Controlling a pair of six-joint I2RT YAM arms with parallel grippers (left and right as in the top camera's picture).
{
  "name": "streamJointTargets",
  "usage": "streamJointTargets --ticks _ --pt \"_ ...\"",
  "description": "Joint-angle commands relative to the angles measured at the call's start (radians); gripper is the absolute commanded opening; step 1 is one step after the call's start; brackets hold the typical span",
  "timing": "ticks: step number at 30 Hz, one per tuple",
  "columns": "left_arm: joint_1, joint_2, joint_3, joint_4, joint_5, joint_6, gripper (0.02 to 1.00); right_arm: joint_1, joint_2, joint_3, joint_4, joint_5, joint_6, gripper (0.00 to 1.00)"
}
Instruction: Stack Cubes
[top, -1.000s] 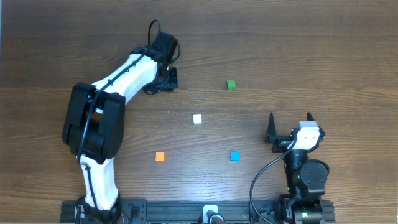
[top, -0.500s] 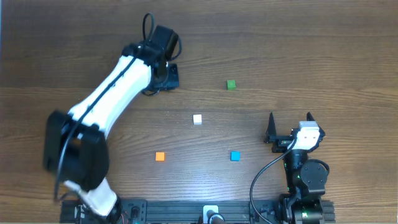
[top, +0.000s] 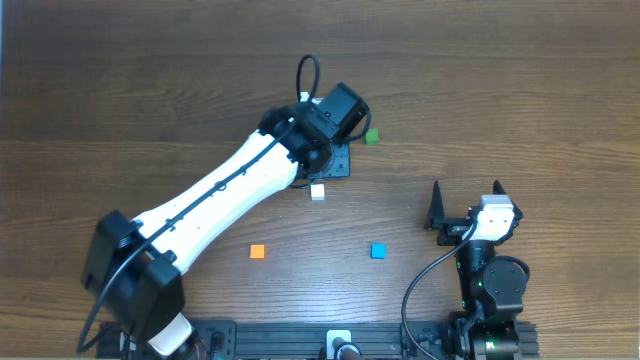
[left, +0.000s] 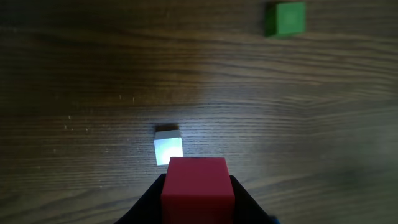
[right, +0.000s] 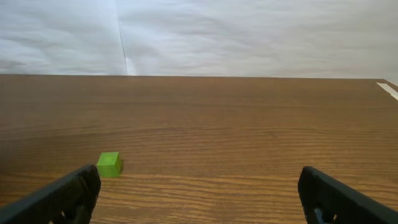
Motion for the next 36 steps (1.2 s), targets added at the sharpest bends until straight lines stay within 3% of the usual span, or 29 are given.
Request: streamJointTargets --ticks 1,36 --pt "-0.002 0.072 0.000 -0.006 -0.019 -0.051 0.042 -0.006 -0.009 -0.008 0.002 -0.008 -0.004 0.991" --pt "-0.008 0.139 -0.144 0.083 0.022 -0.121 0.042 -0.006 -0.009 -0.008 0.002 -0.008 -0.005 0.991"
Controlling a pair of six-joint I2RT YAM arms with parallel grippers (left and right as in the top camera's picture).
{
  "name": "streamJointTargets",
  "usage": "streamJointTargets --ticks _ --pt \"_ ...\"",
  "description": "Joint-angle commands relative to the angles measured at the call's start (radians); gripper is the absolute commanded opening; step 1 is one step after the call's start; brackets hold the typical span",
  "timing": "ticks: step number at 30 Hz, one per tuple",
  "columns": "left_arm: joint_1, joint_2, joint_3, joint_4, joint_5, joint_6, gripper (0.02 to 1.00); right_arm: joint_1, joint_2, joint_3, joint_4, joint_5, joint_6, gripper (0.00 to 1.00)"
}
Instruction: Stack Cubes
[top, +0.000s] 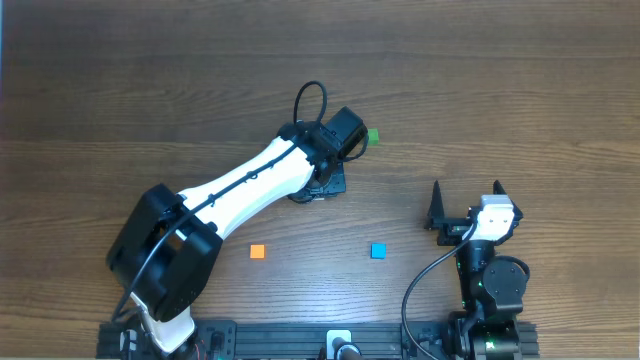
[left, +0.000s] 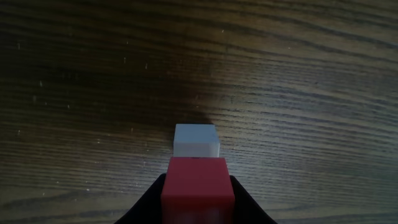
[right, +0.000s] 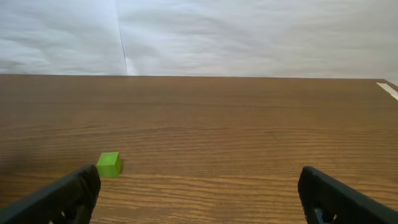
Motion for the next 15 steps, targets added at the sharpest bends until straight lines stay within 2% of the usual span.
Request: streamJointTargets --ticks 1,15 --pt "-0.010 0.029 -0.012 0.003 0.006 -0.015 0.042 -0.006 -0.009 -0.008 0.002 -0.008 -0.004 0.993" --pt "-0.010 0.060 -0.012 0.014 0.009 -0.015 0.040 -0.006 -0.009 -0.008 0.002 -0.008 -0.005 0.993"
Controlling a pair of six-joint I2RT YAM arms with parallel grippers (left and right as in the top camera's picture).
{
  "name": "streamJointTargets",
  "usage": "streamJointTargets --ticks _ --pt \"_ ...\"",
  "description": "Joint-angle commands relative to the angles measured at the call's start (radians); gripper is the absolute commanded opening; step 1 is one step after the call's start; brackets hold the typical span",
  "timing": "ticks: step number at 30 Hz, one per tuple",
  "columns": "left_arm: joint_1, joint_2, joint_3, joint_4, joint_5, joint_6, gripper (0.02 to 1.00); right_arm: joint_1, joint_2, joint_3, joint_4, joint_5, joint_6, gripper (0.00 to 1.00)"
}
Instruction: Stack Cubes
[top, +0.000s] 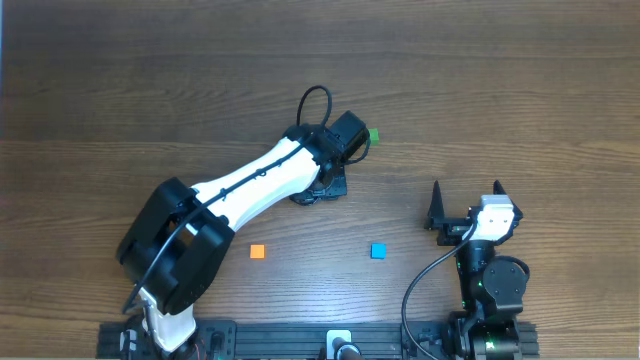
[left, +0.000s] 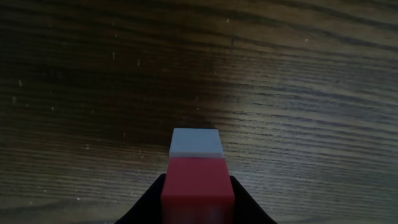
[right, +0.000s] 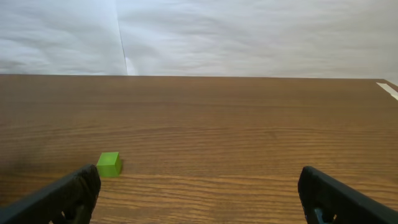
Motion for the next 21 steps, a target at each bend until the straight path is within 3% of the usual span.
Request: streamJointTargets --ticks 1,6,15,21 --pt "-0.003 0.016 -0.011 0.003 0.006 -0.015 0.040 -0.006 -0.009 -0.008 0.002 -0.008 -0.005 0.991" --pt "-0.003 0.016 -0.011 0.003 0.006 -0.015 0.045 -0.006 -0.009 -0.008 0.002 -0.008 -0.005 0.993" --pt "-0.003 0.016 -0.011 0.010 -0.002 -0.015 0.174 -0.006 -0.009 -0.008 0.002 -0.008 -0.005 0.991" --pt "-0.003 0.016 -0.011 0.010 -0.006 -0.015 0.187 -0.006 -0.009 -0.008 0.002 -0.008 -0.005 0.993"
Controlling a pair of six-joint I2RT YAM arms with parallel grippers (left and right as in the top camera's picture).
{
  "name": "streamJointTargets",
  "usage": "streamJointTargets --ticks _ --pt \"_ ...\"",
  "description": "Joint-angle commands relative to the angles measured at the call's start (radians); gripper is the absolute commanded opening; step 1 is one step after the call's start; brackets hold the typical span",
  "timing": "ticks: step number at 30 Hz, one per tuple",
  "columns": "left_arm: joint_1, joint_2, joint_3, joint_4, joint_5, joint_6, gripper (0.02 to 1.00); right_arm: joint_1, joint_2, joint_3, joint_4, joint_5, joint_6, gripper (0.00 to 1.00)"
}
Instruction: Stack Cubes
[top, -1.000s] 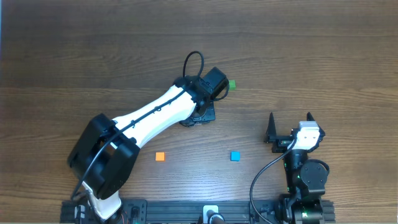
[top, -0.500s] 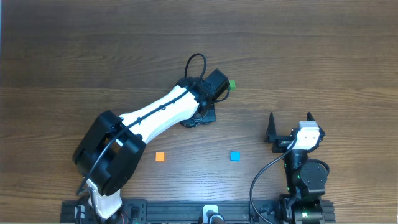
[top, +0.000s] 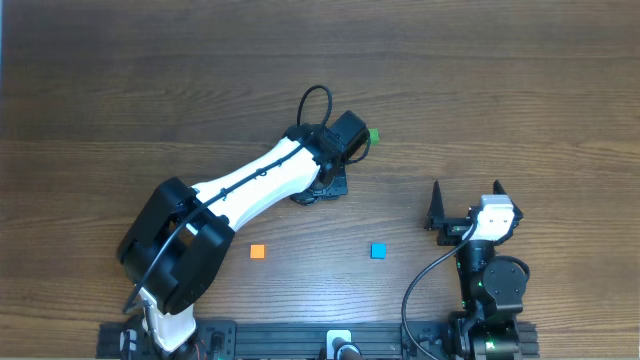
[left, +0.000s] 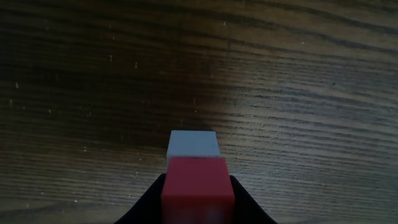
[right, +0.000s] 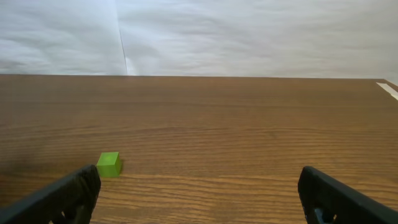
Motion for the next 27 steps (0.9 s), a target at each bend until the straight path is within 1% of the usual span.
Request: streamJointTargets --ticks 1,17,24,27 --pt "-0.003 0.015 -0.011 0.003 -0.006 -0.015 0.191 -0.006 -0.009 -0.008 0.002 -0.008 -0.005 0.993" --pt "-0.003 0.026 -0.011 0.002 -0.017 -0.015 0.253 -0.006 -0.009 -0.008 0.002 -0.008 -0.005 0.993" --pt "-0.003 0.026 -0.011 0.002 -0.017 -0.015 0.397 -0.006 -0.009 -0.008 0.002 -0.008 -0.005 0.991" --pt "-0.003 0.026 -0.011 0.002 -0.017 -0.015 0.492 -0.006 -0.009 -0.008 0.002 -0.008 -0.005 0.993"
